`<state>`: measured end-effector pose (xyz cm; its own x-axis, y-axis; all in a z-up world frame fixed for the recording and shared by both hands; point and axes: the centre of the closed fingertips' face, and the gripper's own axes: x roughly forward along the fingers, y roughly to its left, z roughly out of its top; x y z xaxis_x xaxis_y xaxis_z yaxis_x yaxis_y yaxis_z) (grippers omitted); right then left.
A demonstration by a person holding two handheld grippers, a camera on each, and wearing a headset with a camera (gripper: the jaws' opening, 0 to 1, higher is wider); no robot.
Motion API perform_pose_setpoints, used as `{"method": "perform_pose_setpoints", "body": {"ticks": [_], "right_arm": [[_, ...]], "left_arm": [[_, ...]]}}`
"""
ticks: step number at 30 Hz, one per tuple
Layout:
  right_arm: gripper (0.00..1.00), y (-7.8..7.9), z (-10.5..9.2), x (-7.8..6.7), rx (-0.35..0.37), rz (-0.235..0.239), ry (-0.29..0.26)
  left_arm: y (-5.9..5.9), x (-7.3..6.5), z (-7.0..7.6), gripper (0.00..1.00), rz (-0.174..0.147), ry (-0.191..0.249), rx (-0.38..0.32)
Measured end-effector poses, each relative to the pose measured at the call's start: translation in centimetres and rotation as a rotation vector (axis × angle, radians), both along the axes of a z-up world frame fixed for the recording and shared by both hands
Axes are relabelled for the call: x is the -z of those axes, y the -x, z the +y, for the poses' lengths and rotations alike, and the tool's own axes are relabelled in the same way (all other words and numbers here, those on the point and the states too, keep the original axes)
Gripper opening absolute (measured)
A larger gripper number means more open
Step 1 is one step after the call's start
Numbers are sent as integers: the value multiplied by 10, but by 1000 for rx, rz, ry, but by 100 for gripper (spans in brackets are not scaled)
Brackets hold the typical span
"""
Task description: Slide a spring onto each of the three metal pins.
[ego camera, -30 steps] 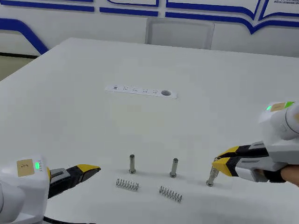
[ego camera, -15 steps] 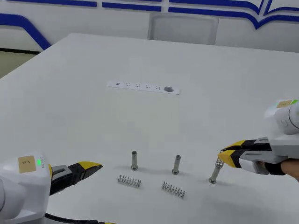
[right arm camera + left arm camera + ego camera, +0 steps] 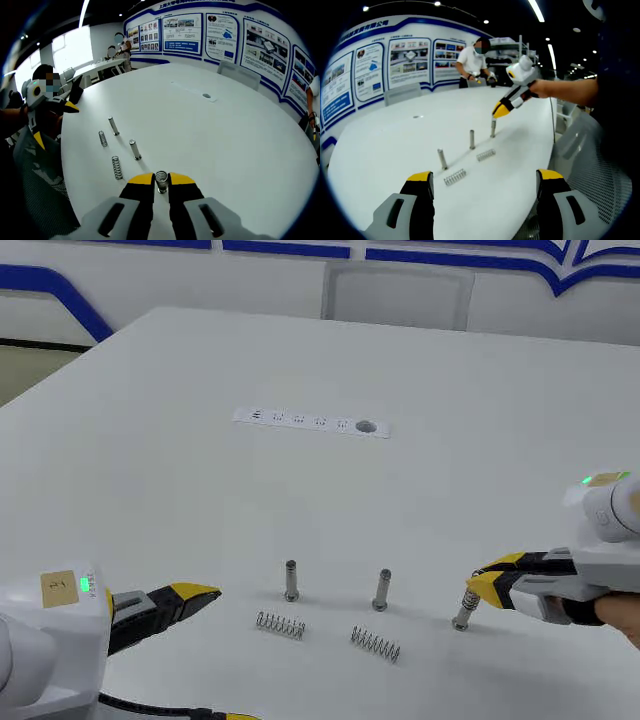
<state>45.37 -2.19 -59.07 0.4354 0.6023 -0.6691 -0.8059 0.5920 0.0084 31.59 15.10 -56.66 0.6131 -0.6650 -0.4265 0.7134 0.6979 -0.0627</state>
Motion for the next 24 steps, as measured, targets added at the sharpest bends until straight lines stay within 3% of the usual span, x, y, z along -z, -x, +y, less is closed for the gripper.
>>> {"method": "perform_pose_setpoints", "body": {"ticks": [16,24], "right_arm": [[12,-2,-2,27,7,19,38],[12,0,-4,31,11,27,47]], "left_arm": [[0,-1,0,86,-2,-1,-1],[0,-1,0,86,-1,-2,2]]}}
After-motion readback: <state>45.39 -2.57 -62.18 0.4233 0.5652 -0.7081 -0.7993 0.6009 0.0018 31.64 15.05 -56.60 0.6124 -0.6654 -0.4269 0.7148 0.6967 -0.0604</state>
